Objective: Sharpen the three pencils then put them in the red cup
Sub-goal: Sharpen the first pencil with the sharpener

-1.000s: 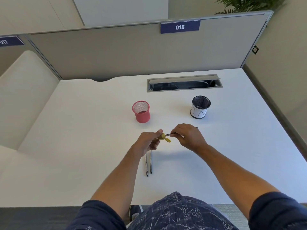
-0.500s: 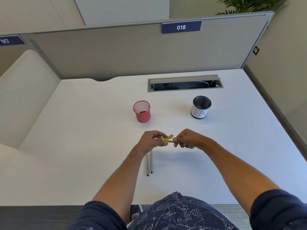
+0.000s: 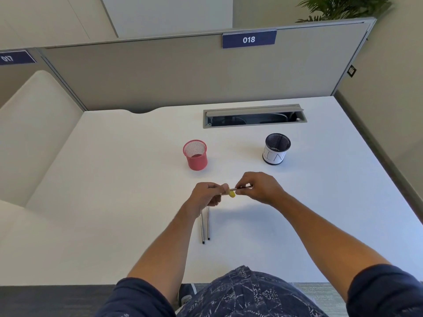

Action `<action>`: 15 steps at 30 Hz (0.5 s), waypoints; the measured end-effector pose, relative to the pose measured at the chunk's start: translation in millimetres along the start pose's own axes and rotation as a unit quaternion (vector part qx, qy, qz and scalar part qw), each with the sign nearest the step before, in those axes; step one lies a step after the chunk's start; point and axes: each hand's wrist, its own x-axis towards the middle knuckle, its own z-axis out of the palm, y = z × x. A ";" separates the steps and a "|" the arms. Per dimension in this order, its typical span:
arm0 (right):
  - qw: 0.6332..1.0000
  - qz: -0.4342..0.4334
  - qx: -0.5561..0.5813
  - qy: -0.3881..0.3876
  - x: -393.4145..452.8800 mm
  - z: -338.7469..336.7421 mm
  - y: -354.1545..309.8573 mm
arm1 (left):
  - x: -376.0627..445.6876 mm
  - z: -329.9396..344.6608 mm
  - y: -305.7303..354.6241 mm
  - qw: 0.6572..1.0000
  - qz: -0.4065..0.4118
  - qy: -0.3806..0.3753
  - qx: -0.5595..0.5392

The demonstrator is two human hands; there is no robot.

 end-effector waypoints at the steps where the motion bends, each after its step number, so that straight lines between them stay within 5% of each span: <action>1: 0.996 -0.038 -0.047 0.059 -1.5 4.4 0.6 | -0.1 -0.1 0.2 1.000 -0.009 0.005 -0.020; 4: 0.960 -0.174 -0.083 0.201 -2.3 19.7 7.8 | 0.4 -1.4 1.7 0.997 -0.033 0.005 -0.075; 7: 0.930 -0.249 -0.098 0.253 0.0 22.6 10.8 | -1.0 -3.2 4.0 0.995 -0.040 -0.016 -0.093; 15: 0.932 -0.217 -0.126 0.261 -0.8 22.0 11.6 | -2.5 -4.9 7.5 0.998 -0.005 -0.045 -0.036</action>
